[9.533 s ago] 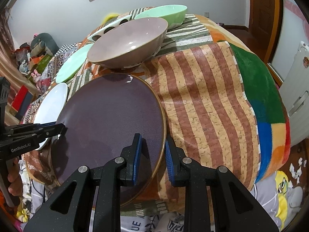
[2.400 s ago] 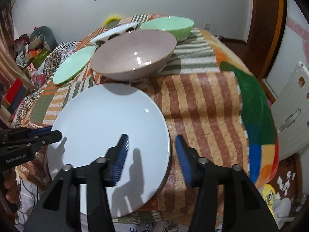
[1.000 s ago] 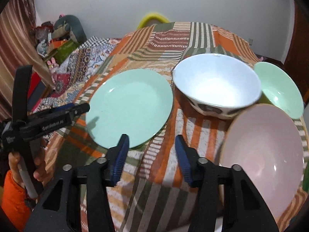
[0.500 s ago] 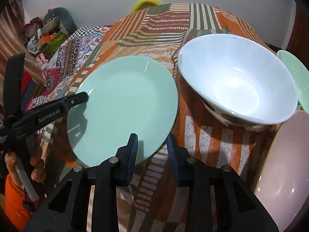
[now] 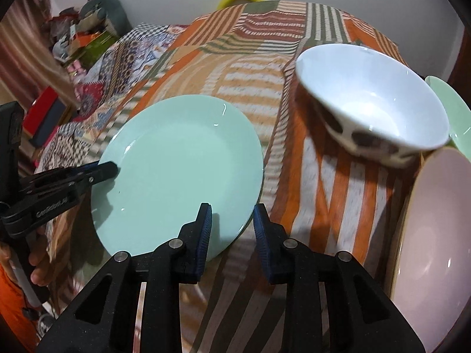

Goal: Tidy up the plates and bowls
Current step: 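Lift the mint green plate with both tools toward the white plate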

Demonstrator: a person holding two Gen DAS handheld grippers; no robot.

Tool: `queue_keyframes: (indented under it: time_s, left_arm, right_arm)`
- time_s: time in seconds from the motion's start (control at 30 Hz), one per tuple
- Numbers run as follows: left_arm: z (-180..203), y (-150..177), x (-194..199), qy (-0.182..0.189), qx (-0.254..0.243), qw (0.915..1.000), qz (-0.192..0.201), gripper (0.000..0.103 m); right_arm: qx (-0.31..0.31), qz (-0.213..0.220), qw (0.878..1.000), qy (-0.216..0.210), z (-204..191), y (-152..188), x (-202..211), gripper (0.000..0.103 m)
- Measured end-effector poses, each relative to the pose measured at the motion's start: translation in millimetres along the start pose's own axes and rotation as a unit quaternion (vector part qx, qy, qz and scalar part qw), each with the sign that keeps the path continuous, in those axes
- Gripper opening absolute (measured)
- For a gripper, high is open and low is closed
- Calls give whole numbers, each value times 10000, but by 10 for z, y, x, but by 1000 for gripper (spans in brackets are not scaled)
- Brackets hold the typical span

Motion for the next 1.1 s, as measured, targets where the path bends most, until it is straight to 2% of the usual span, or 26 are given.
queue_keyframes:
  time_s: [0.23,0.4,0.8,0.83,0.9,1.1]
  left_arm:
    - [145,497,256,140,79,9997,-182,19]
    - [299,744,391,140,-99,9995,-254,21]
    - [211,715,328,245,117,9995,-176,20]
    - [222,708,323,214,74,9996,-165,20]
    - [254,693,328,83,-35,9999,-132,21]
    - [318,700,424,-22,-38,10000,-61,21]
  right_arm:
    - [116,-146,9998,-113,-16,207,91,27]
    - [193,-242,9993,-185,-12,348,131,27]
    - [355,-253,9990,-132,-58,354,3,26]
    - [391,-244,9989,-116,-77,357,-9,26]
    - [448,-174,9988,18,-91,368,2,19]
    - [348,-107,9993,-71,-48,401,88,18]
Point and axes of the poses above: each gripper's, at about its wrist camera, not at the fingertips, and x roughly against the way its jaws point, z to its right, y to its underside, the point moved 1 cm from there along -x, roughly the way its jaws point, and after that the axes turned 10 degrees about -x, right-handed, at the moved point
